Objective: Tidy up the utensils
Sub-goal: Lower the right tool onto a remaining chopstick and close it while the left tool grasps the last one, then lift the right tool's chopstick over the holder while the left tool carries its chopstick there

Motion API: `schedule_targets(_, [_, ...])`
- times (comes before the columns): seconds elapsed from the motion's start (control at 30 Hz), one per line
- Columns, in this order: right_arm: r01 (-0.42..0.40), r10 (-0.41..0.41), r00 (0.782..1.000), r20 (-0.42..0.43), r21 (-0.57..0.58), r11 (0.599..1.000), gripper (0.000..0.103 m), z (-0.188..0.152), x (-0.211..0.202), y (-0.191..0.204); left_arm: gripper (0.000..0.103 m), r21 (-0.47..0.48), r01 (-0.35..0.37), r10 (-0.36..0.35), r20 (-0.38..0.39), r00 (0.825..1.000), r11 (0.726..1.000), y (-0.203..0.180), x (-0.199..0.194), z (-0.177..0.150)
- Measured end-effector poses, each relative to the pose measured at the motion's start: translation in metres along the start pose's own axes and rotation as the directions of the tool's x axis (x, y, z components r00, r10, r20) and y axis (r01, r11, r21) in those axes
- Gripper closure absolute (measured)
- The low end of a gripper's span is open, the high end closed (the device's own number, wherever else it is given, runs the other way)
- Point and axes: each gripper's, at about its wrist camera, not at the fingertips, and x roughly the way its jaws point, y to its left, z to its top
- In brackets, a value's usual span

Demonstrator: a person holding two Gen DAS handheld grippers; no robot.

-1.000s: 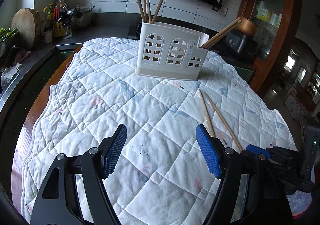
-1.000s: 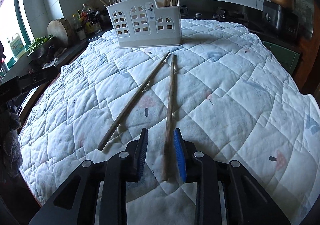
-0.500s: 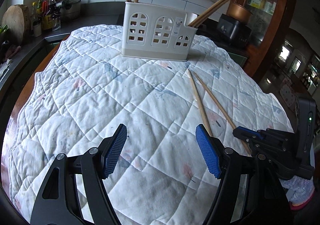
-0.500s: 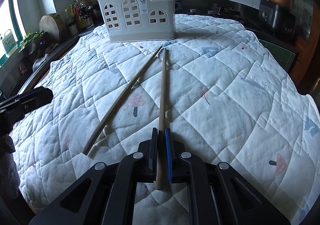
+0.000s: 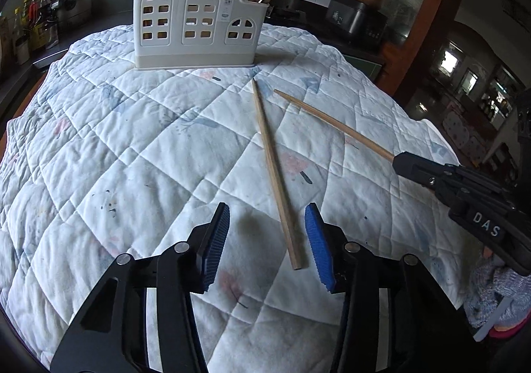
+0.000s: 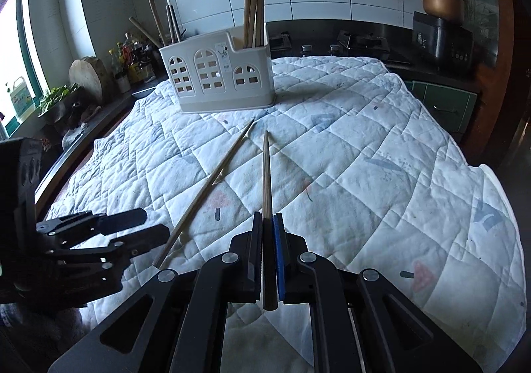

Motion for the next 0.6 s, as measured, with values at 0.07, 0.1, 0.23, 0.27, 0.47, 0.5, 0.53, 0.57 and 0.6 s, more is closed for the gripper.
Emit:
schedule_targets(0.07, [0.000, 0.000, 1.000, 0.022, 0.002, 1.000, 0.096, 0.004, -0.008, -0.002, 0.067, 0.008, 0.003, -0.003, -0.012, 1.000, 1.000, -0.004, 0.006, 0.000])
schedule_targets(0.1, [0.003, -0.003, 0.999, 0.032, -0.001, 1.000, 0.096, 0.005, -0.011, -0.003, 0.070, 0.010, 0.003, -0.003, -0.018, 1.000, 1.000, -0.006, 0.009, 0.001])
schedule_targets(0.23, [0.002, -0.001, 0.998, 0.060, -0.008, 1.000, 0.096, 0.011, -0.021, -0.003, 0.084, 0.011, 0.009, -0.009, -0.034, 0.999, 1.000, -0.010, 0.017, 0.004])
schedule_targets(0.27, [0.002, -0.001, 0.998, 0.064, -0.011, 1.000, 0.096, 0.011, -0.022, -0.003, 0.086, 0.012, 0.010, -0.010, -0.039, 0.999, 1.000, -0.011, 0.019, 0.005])
schedule_targets(0.47, [-0.005, 0.006, 0.997, 0.070, -0.017, 1.000, 0.096, 0.013, -0.022, 0.000, 0.092, 0.025, -0.022, 0.023, -0.066, 0.998, 0.999, -0.015, 0.028, 0.009])
schedule_targets(0.5, [-0.006, 0.007, 0.997, 0.073, -0.017, 1.000, 0.096, 0.013, -0.023, 0.000, 0.094, 0.022, -0.027, 0.028, -0.065, 0.997, 0.999, -0.015, 0.029, 0.009])
schedule_targets(0.53, [-0.007, 0.008, 0.997, 0.075, -0.017, 1.000, 0.096, 0.014, -0.023, 0.000, 0.096, 0.015, -0.027, 0.028, -0.064, 0.998, 1.000, -0.013, 0.029, 0.010])
schedule_targets(0.57, [-0.007, 0.008, 0.997, 0.081, -0.018, 1.000, 0.096, 0.015, -0.024, 0.000, 0.096, 0.011, -0.028, 0.029, -0.062, 0.998, 1.000, -0.012, 0.028, 0.010])
schedule_targets(0.6, [-0.007, 0.008, 0.996, 0.085, -0.017, 1.000, 0.096, 0.016, -0.026, 0.000, 0.097, 0.009, -0.031, 0.031, -0.059, 0.998, 0.999, -0.012, 0.027, 0.010])
